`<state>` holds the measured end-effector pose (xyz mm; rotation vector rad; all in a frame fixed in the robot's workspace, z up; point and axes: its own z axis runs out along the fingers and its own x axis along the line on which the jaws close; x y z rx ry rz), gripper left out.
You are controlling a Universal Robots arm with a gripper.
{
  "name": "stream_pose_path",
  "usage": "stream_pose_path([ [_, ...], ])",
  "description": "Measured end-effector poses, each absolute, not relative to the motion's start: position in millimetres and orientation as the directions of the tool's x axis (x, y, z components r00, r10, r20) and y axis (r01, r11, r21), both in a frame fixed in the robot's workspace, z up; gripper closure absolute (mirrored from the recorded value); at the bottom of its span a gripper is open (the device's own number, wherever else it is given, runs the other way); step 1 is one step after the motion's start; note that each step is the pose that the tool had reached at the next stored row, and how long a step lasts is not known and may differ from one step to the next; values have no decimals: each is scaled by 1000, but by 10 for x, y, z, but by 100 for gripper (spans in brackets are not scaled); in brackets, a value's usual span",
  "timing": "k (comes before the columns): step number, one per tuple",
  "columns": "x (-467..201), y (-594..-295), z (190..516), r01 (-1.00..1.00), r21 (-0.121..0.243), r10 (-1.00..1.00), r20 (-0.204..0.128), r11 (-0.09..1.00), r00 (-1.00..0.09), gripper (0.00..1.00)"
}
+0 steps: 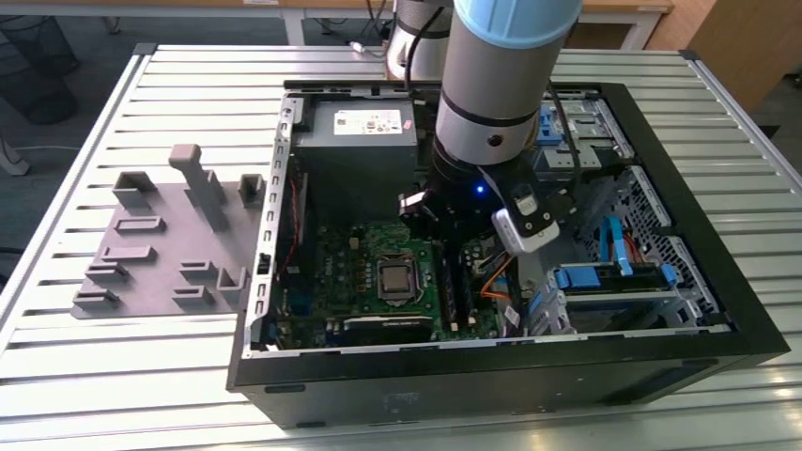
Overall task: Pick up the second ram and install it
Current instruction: 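Press down the second ram until it locks into place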
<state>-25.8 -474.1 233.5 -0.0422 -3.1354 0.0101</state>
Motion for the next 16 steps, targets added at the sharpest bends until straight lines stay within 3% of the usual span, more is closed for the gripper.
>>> stream_pose_path([
  [3,-258,-4741,2340,27,-6,27,6,1000,-1000,80],
  [4,-258,-4741,2341,27,-6,27,6,1000,-1000,86],
  [6,-258,-4741,2342,27,-6,27,6,1000,-1000,89],
  [16,-258,-4741,2221,27,-6,27,6,1000,-1000,89],
])
